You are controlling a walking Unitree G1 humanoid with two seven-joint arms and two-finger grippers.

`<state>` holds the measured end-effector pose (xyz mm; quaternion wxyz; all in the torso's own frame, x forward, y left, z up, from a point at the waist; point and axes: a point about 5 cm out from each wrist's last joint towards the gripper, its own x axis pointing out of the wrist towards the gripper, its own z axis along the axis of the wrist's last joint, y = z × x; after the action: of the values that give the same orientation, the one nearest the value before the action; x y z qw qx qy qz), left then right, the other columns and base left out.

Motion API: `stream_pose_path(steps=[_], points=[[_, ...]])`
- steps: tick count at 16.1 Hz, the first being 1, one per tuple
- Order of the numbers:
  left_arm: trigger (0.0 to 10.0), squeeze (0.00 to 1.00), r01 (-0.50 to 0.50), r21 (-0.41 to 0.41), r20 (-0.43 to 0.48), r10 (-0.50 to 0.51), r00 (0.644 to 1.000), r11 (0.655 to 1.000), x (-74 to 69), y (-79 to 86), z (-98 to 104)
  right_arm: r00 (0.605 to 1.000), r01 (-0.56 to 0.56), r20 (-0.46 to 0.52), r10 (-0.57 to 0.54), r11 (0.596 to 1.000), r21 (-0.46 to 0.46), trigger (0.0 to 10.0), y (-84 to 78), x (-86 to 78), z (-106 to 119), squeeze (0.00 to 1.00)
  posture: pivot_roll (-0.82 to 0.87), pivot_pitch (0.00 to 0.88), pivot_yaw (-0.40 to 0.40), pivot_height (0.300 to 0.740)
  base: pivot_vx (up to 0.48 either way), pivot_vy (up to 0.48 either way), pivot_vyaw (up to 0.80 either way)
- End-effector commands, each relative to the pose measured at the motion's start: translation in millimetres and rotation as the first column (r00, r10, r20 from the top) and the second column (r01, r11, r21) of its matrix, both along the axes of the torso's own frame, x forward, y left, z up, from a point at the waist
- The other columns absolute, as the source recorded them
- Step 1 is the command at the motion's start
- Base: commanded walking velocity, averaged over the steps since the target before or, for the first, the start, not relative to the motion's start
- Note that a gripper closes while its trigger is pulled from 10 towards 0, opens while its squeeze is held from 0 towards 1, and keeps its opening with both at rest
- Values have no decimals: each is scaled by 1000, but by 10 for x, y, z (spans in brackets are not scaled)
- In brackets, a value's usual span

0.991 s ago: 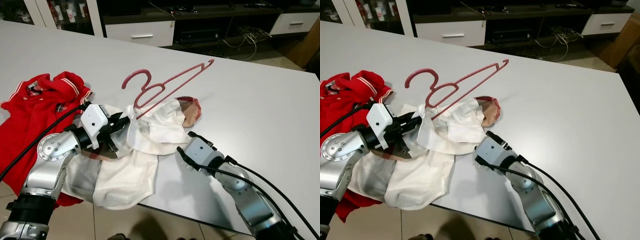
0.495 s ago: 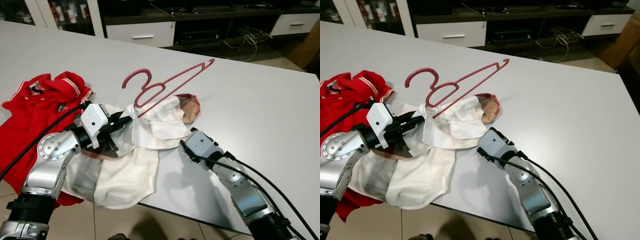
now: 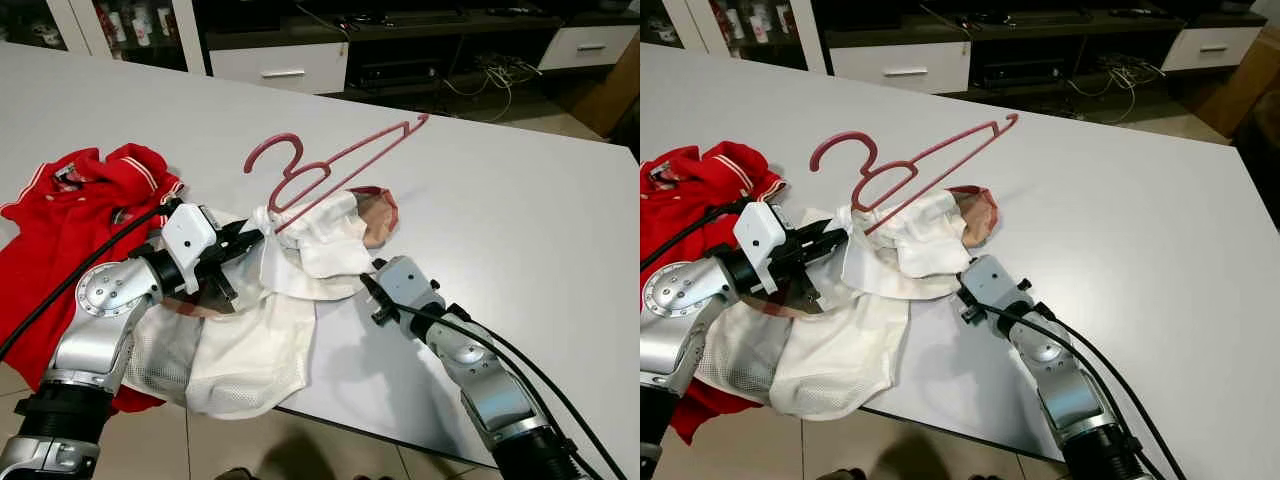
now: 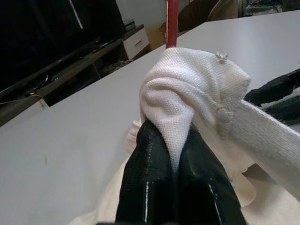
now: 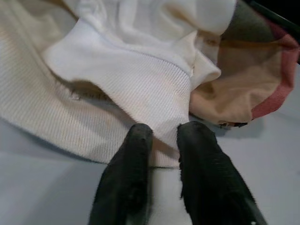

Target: Hang hanger

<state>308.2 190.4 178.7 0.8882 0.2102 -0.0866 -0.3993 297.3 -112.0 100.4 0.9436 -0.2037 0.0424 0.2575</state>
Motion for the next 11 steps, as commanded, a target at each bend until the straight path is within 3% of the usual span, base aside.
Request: stream_pose_path(steps=[1, 5, 9, 11], points=[[0, 0, 19, 10, 19, -19, 1000, 1000, 0, -31, 30, 1000, 21, 2, -21, 999, 25, 0, -48, -1, 0, 0, 79, 118, -17, 740, 0, 0, 0], [0, 0, 16, 8, 19, -17, 1000, 1000, 1, -29, 28, 999, 39, 24, -39, 999, 37, 0, -90, 12, 11, 0, 80, 120, -18, 740, 0, 0, 0], [0, 0, 17, 4, 20, -17, 1000, 1000, 4, -40, 25, 981, 156, 103, -166, 983, 95, 0, -253, 110, 167, 0, 75, 118, -21, 740, 0, 0, 0], [0, 0, 16, 2, 22, -16, 1000, 1000, 5, -44, 24, 983, 144, 106, -153, 986, 88, 0, -266, 110, 168, 0, 74, 117, -22, 740, 0, 0, 0]])
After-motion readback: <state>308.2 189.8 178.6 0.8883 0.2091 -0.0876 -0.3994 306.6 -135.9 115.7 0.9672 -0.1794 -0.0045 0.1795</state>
